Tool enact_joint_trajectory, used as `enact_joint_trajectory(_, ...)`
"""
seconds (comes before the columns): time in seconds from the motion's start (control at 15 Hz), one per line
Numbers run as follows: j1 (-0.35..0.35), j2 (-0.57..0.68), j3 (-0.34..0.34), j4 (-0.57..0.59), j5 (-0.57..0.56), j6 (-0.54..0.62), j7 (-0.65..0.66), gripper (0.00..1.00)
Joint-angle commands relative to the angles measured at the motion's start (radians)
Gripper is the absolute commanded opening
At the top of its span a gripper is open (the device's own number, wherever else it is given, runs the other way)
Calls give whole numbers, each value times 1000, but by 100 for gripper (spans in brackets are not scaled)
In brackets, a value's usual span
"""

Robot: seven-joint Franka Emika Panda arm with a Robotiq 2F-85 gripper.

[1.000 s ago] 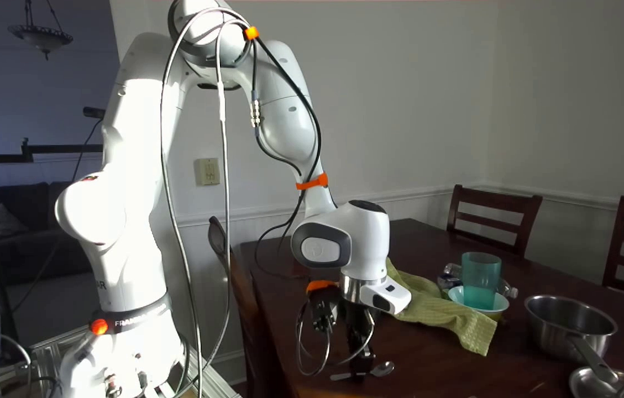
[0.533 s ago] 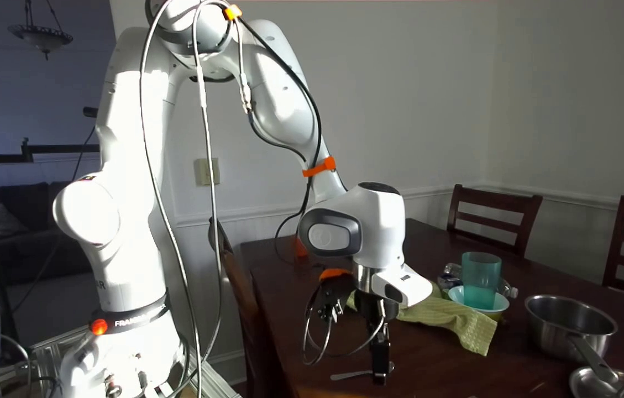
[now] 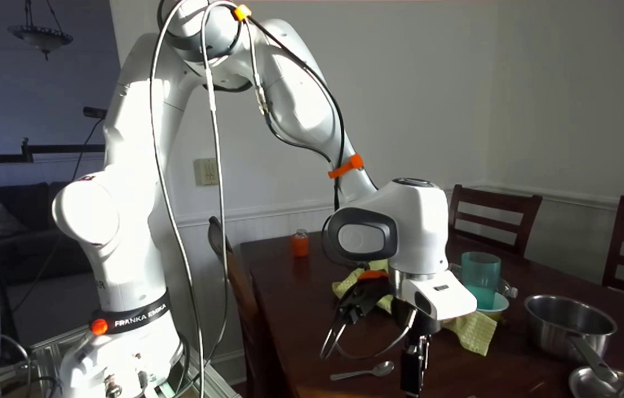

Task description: Move the fork and two spoons to the left, putting the smaller spoon at the center, the fork on the left and other spoon on the right in a vertical position

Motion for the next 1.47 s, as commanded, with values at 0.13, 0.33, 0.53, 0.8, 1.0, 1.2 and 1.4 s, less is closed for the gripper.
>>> enact_joint_trajectory(0.13, 9, 1, -4, -3, 0, -2, 0, 100)
enact_joint_trajectory(0.33, 7, 46, 0, 40, 31, -4, 51, 100)
enact_joint_trajectory(0.53, 4, 118, -10, 119, 85, 5, 186, 100)
enact_joint_trajectory(0.8, 45, 216, -73, 205, 85, 1, 391, 100)
enact_joint_trajectory(1.0, 71, 298, -123, 274, 87, -36, 530, 100)
enact_joint_trajectory(1.2, 67, 343, -131, 321, 80, -86, 617, 100)
enact_joint_trajectory(1.4, 44, 349, -110, 351, 84, -125, 650, 97)
